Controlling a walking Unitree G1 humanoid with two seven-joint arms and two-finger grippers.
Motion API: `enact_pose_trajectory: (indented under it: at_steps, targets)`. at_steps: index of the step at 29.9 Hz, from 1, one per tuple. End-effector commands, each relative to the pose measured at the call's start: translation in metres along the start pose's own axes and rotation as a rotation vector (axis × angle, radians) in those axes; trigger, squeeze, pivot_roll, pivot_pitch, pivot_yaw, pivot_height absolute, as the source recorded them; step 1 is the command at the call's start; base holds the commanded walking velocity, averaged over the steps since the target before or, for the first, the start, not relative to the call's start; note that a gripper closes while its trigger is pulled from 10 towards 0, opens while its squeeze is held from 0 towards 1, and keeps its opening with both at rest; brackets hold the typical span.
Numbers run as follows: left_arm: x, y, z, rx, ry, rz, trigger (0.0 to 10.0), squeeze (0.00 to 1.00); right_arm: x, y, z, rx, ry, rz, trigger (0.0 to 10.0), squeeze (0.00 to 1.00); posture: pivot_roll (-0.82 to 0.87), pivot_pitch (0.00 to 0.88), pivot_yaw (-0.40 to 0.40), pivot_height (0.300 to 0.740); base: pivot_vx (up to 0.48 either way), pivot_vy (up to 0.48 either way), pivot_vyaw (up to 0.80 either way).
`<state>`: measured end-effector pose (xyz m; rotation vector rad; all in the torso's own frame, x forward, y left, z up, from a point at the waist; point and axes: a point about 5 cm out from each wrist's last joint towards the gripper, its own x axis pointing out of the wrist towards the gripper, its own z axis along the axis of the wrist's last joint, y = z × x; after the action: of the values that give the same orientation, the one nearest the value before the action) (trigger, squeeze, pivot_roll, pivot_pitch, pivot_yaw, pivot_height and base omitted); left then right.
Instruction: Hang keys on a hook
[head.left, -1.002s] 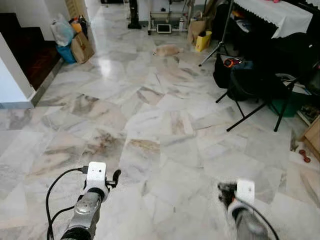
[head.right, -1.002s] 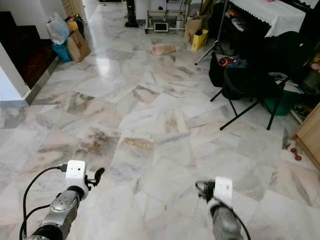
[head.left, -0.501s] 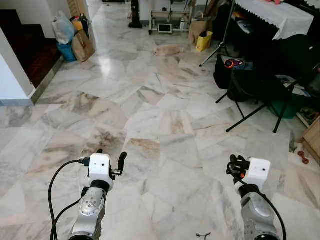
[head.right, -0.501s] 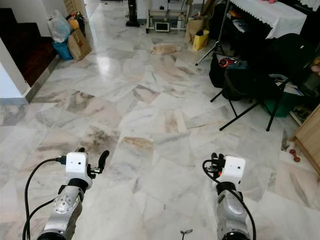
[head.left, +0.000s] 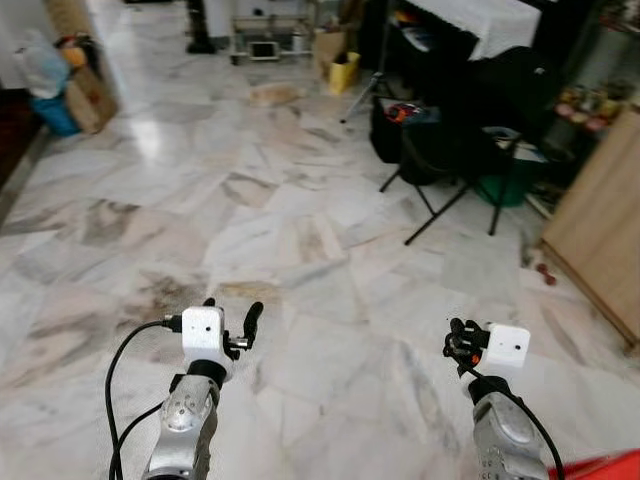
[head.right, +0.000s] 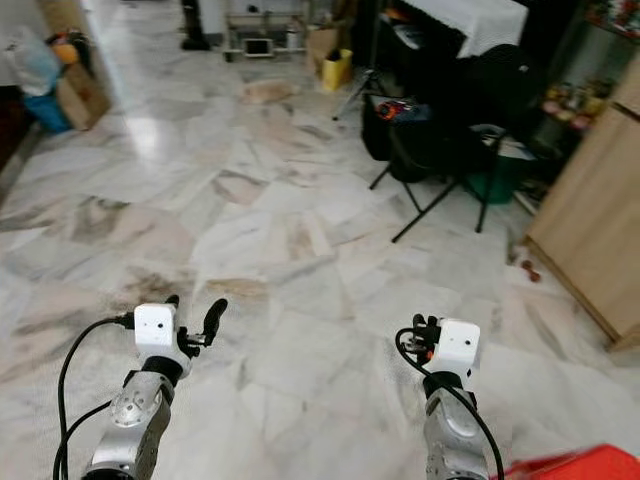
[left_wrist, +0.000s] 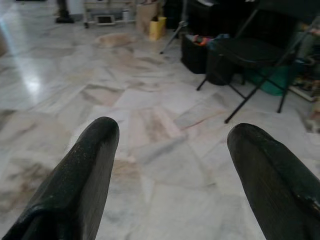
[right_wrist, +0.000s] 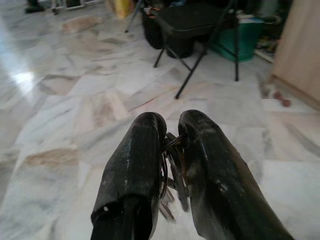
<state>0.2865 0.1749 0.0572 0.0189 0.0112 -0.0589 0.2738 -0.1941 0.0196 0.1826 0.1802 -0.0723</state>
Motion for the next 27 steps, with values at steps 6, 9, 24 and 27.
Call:
enact_pose_trajectory:
  at_steps: [6,9,24,27]
  targets:
    - [0.002,-0.002,0.007,0.127,-0.01,-0.047,10.0,0.0,0.002,0.003,0.006,0.0,-0.01,0.002,10.0,0.0,0.02,0.0,-0.042,0.74,0.0,-0.08,-0.8]
    - [0.001,-0.003,0.006,0.125,-0.005,-0.049,10.0,0.0,0.003,0.003,0.007,-0.002,-0.011,0.003,10.0,0.0,0.02,0.0,-0.039,0.74,0.0,-0.48,-0.8]
    - [0.002,-0.018,0.011,0.087,-0.022,-0.107,10.0,0.0,0.003,0.004,0.007,-0.013,0.013,0.019,10.0,0.0,0.02,0.003,-0.041,0.74,0.0,-0.032,-0.8]
    - [0.002,-0.019,0.011,0.084,-0.021,-0.104,10.0,0.0,0.003,0.002,0.008,-0.012,0.013,0.018,10.0,0.0,0.02,0.007,-0.045,0.74,0.0,0.0,-0.8]
